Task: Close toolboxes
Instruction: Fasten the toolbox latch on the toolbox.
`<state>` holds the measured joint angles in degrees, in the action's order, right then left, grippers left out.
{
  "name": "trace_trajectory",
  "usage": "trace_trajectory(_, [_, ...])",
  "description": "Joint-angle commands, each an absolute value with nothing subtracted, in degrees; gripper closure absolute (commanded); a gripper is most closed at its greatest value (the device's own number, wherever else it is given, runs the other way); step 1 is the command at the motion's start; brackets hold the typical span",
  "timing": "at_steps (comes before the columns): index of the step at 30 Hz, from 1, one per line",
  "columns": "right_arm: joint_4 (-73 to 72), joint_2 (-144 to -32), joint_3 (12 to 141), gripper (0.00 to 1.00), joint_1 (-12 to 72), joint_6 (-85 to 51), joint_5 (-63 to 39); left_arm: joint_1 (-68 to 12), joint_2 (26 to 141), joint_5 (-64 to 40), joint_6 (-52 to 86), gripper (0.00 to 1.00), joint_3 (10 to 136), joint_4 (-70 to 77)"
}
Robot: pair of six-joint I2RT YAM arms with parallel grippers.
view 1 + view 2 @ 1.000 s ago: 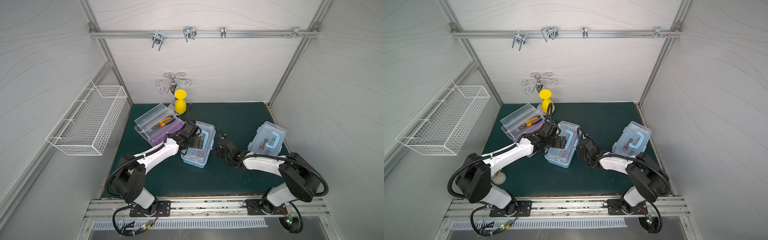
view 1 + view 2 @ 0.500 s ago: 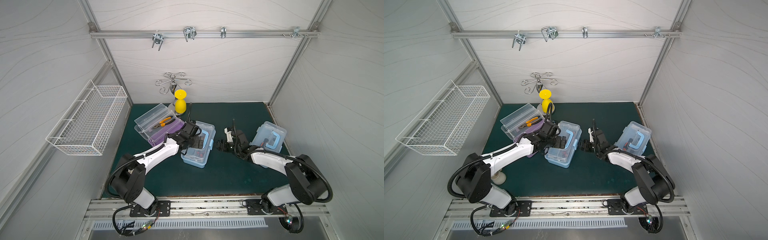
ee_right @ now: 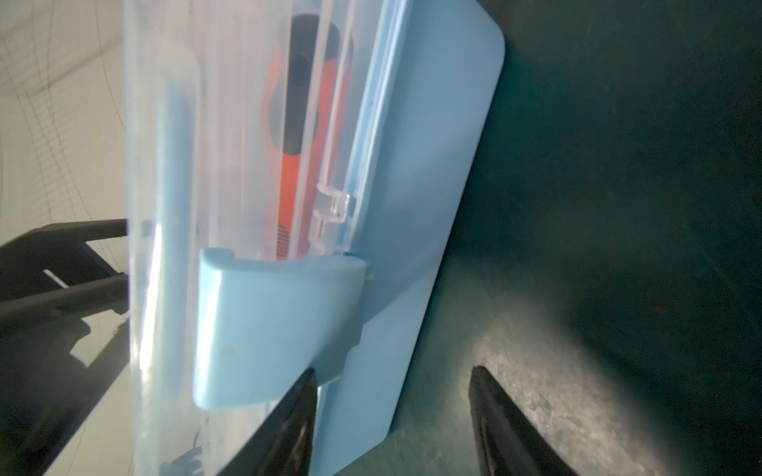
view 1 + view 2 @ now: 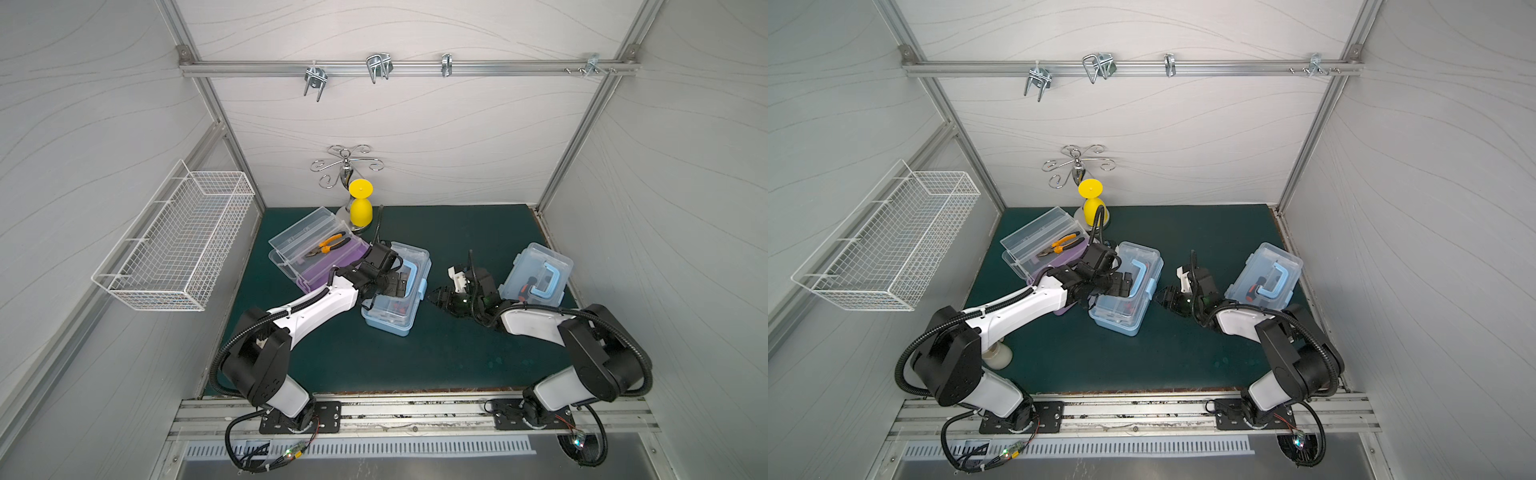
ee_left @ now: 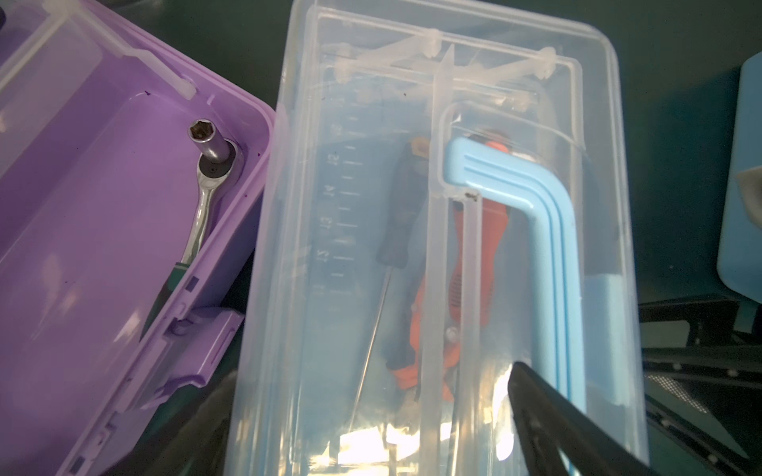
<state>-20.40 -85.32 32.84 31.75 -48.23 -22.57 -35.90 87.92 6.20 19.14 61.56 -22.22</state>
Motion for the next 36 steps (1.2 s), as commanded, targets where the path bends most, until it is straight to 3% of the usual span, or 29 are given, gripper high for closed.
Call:
trace_trajectory(1, [-20.1, -81.3, 34.92, 0.4, 33.12, -46.7, -23.4, -36.3, 88.07, 5.1, 19.16, 0.02, 61.31, -22.59])
trace_trajectory(8, [-12.76, -78.32, 37.64, 0.4, 35.09, -42.45, -19.33, -36.3, 88.33, 5.1, 19.07, 0.02, 61.48, -22.59])
trace_trajectory(16, [-14.97, -81.9, 38.23, 0.5, 35.08, -43.68, -19.73, -36.3, 88.46, 4.92, 18.98, 0.02, 61.7, -22.92])
trace_trajectory(36, [-13.88, -85.77, 40.49, 0.53, 34.86, -42.86, -18.03, -36.3, 88.51, 4.92, 19.07, 0.02, 61.17, -22.61])
